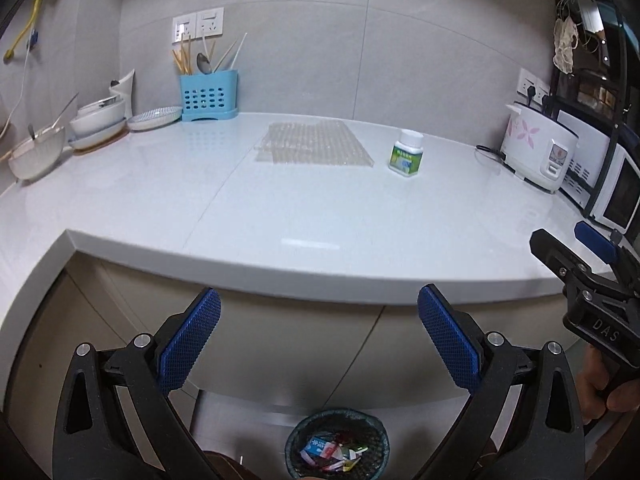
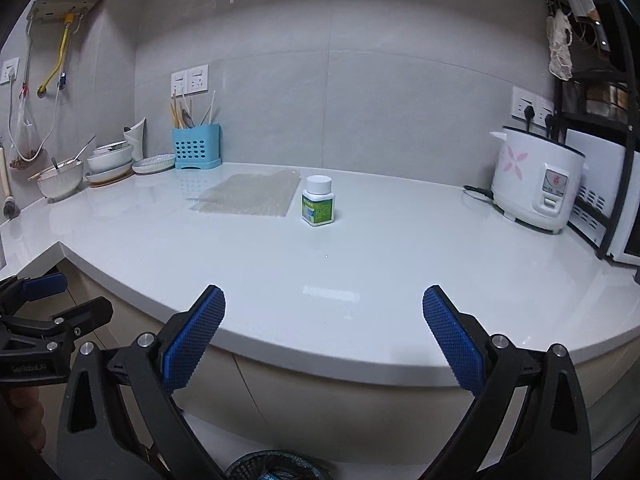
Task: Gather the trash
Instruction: 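Raise both tools back up toward the counter, then grasp the bubble wrap with the left gripper while the right gripper grasps the medicine bottle, then lift the bubble wrap and medicine bottle and carry both down over the wastebasket, then open the left gripper over the wastebasket while the right gripper releases the medicine bottle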
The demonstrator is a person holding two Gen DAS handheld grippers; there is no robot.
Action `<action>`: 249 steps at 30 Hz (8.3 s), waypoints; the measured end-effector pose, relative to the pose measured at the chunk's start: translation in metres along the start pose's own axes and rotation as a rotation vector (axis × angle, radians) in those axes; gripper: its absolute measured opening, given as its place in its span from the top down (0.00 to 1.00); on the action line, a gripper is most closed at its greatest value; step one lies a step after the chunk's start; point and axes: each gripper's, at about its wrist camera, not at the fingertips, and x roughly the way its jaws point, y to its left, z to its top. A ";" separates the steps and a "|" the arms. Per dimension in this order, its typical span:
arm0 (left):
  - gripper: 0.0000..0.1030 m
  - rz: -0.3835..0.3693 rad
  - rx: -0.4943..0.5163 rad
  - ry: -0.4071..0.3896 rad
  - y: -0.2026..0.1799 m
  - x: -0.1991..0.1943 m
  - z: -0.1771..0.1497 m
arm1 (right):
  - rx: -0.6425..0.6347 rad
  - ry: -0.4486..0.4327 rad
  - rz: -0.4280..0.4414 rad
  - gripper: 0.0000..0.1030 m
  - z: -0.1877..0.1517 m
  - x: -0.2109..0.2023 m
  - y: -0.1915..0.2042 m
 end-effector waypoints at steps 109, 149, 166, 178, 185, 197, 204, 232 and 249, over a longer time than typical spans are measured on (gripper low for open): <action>0.90 0.162 0.077 0.188 -0.041 0.183 0.167 | 0.152 0.299 0.092 0.57 0.103 0.162 -0.077; 0.90 -0.023 0.038 -0.045 -0.045 -0.067 0.015 | 0.065 0.092 0.105 0.58 0.026 -0.048 0.001; 0.90 -0.032 0.031 -0.029 -0.041 -0.100 -0.097 | 0.042 0.067 0.153 0.59 -0.044 -0.108 0.037; 0.90 -0.055 0.040 0.035 -0.039 -0.067 -0.167 | 0.060 0.147 0.122 0.59 -0.117 -0.089 0.035; 0.90 -0.067 0.053 0.100 -0.039 -0.041 -0.215 | 0.099 0.219 0.104 0.59 -0.168 -0.061 0.029; 0.90 -0.112 0.018 0.216 -0.030 0.048 -0.267 | 0.106 0.289 0.056 0.60 -0.241 -0.004 0.040; 0.90 -0.106 -0.001 0.262 -0.029 0.091 -0.280 | 0.156 0.383 0.039 0.60 -0.285 0.043 0.039; 0.89 -0.164 -0.004 0.660 -0.049 0.241 -0.373 | 0.252 0.573 -0.043 0.60 -0.368 0.149 0.024; 0.33 -0.134 0.014 0.537 -0.036 0.231 -0.361 | 0.265 0.566 -0.007 0.60 -0.379 0.135 0.013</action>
